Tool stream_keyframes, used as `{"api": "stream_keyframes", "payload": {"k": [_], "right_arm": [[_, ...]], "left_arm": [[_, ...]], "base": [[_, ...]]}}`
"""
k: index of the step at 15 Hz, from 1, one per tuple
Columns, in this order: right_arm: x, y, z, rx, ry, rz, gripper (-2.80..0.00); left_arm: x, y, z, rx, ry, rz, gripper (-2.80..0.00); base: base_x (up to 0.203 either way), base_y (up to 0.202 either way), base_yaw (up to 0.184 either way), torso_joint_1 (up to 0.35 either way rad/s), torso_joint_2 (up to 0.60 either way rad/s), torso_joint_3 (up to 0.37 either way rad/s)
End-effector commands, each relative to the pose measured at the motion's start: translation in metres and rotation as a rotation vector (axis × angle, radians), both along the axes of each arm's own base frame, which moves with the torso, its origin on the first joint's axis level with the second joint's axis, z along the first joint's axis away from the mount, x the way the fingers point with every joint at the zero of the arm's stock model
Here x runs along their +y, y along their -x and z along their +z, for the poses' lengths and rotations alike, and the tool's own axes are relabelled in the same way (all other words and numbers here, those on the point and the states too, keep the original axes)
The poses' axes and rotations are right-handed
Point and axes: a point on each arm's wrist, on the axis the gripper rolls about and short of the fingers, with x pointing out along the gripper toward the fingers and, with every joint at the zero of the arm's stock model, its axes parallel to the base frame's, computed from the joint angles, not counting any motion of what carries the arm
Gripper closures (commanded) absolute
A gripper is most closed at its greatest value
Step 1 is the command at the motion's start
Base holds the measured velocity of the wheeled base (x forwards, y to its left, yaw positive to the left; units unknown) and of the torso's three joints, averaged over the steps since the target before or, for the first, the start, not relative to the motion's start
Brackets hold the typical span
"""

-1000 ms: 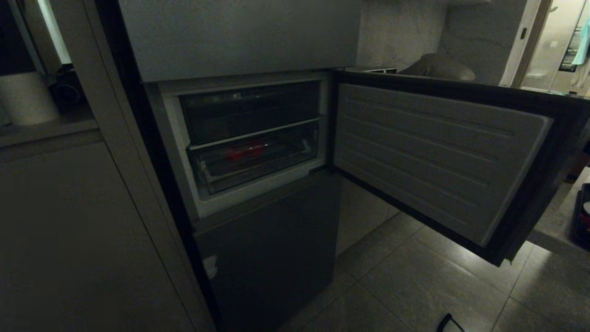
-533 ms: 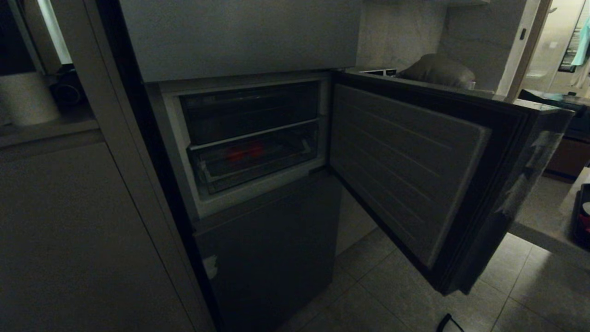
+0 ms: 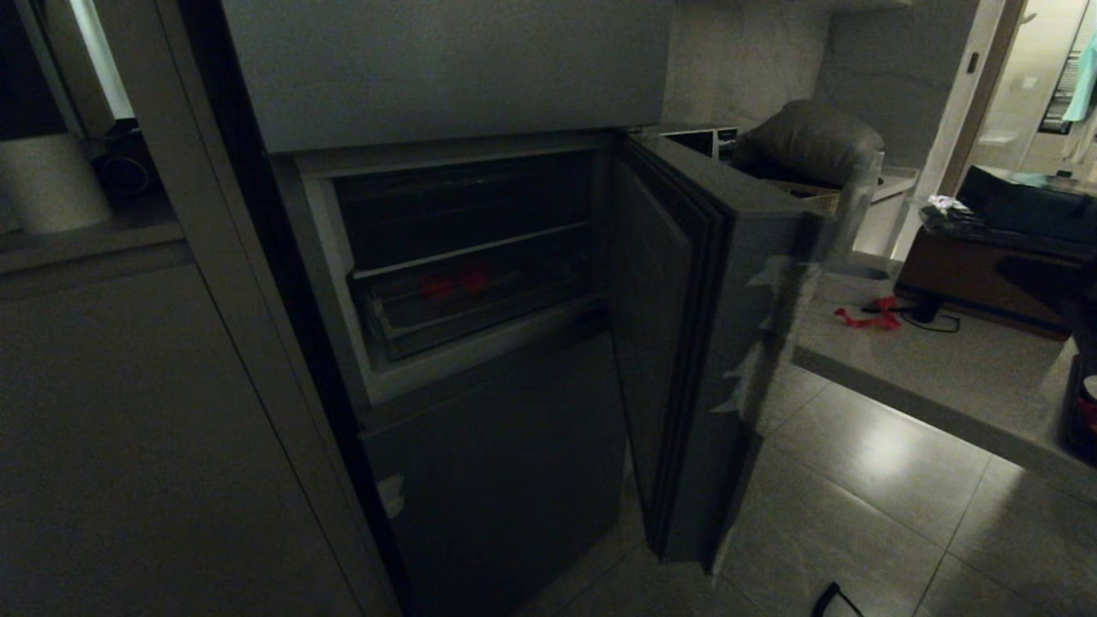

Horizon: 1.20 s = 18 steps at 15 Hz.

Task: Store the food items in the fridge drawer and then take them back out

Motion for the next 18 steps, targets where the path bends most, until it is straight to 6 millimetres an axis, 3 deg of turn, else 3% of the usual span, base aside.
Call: {"api": "stream_keyframes", "payload": {"k": [1, 5, 11, 14, 18], "right_arm": [[0.051, -0.036, -0.017, 0.079, 0.084, 0.126, 0.00], [0.126, -0.057, -0.030, 0.107, 0.180, 0.318, 0.00], [0.222, -0.070, -0.027, 0.056, 0.191, 0.441, 0.00], [0.252, -0.077, -0.018, 0.002, 0.176, 0.482, 0.00], [0.298, -0.098, -0.032, -0.027, 0.176, 0.510, 0.00]], "left_arm": [[0.000, 0.000, 0.000, 0.002, 0.000, 0.001, 0.00], [0.000, 0.000, 0.000, 0.002, 0.000, 0.001, 0.00], [0.000, 0.000, 0.000, 0.002, 0.000, 0.001, 0.00], [0.000, 0.000, 0.000, 0.002, 0.000, 0.001, 0.00], [0.000, 0.000, 0.000, 0.002, 0.000, 0.001, 0.00]], "base": [[0.000, 0.000, 0.000, 0.000, 0.00, 0.000], [0.000, 0.000, 0.000, 0.000, 0.00, 0.000], [0.000, 0.000, 0.000, 0.000, 0.00, 0.000], [0.000, 0.000, 0.000, 0.000, 0.00, 0.000], [0.000, 0.000, 0.000, 0.000, 0.00, 0.000]]}}
